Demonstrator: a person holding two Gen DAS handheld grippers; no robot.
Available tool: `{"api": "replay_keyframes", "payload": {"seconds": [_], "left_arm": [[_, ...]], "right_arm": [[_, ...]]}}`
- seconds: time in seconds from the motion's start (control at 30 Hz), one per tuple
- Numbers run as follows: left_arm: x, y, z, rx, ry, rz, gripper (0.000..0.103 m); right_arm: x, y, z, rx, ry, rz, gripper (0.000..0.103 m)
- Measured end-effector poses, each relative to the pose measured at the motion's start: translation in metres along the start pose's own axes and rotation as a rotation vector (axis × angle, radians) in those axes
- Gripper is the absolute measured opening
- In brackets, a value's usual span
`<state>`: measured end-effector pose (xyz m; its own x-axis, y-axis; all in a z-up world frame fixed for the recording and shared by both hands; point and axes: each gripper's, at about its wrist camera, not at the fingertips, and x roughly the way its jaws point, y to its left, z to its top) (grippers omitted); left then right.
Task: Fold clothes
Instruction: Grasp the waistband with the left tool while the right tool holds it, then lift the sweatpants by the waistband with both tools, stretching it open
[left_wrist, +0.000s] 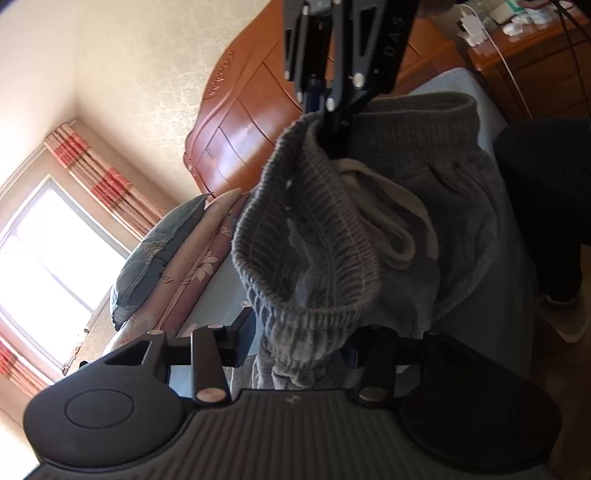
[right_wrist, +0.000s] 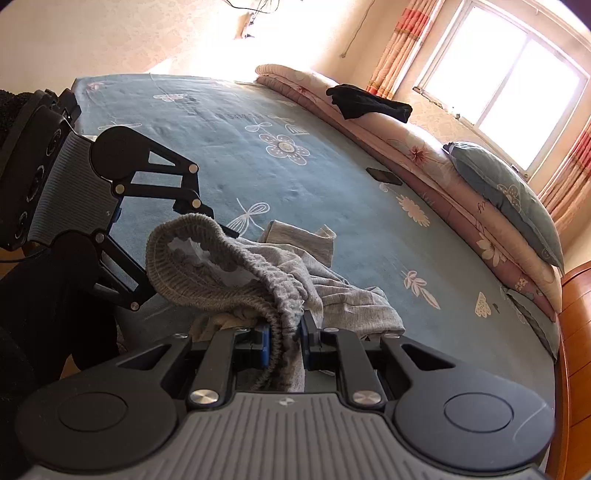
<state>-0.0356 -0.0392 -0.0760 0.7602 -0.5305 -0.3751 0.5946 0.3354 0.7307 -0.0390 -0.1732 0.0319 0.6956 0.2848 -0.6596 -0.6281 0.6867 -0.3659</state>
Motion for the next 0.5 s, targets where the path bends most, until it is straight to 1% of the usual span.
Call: {"api": "replay_keyframes", "payload": {"seconds": [0.03,0.07,0.1,0.13,0.2,0.27,0.3,0.37,0.4,0.47,0.5], "left_arm": [[0.003,-0.001,0.001,0.008,0.001,-0.014,0.048],[0.007,-0.001,0.002,-0.001,0.002,-0.021,0.045],[0.009,0.0,0.004,-0.012,0.003,-0.021,0.037],[0.01,0.0,0.006,-0.023,0.004,-0.02,0.032],[0.003,0.012,0.017,-0.087,-0.006,0.004,0.023],[-0.003,0.025,0.025,-0.155,-0.015,0.036,0.018],[-0.006,0.033,0.027,-0.189,-0.021,0.055,0.016],[-0.009,0.049,0.031,-0.25,-0.027,0.083,0.015],[-0.01,0.057,0.034,-0.277,-0.028,0.093,0.015],[-0.006,0.072,0.043,-0.302,-0.027,0.12,0.016],[-0.003,0.079,0.049,-0.31,-0.024,0.133,0.016]], "right_arm": [[0.0,0.002,0.0,-0.003,-0.001,0.003,0.018],[0.0,0.003,0.0,-0.008,0.0,-0.004,0.018],[0.001,0.004,0.0,-0.013,0.0,-0.012,0.018],[0.001,0.004,-0.001,-0.012,0.003,-0.015,0.018],[0.001,0.003,-0.003,-0.009,0.007,-0.022,0.018],[0.001,-0.001,-0.007,-0.002,0.009,-0.011,0.019],[0.001,-0.002,-0.009,0.008,0.006,-0.005,0.022],[0.002,-0.004,-0.011,0.033,-0.007,0.009,0.029],[0.002,-0.004,-0.011,0.045,-0.014,0.016,0.035],[0.001,-0.003,-0.013,0.079,-0.036,0.034,0.041],[0.0,-0.002,-0.015,0.092,-0.048,0.037,0.046]]}}
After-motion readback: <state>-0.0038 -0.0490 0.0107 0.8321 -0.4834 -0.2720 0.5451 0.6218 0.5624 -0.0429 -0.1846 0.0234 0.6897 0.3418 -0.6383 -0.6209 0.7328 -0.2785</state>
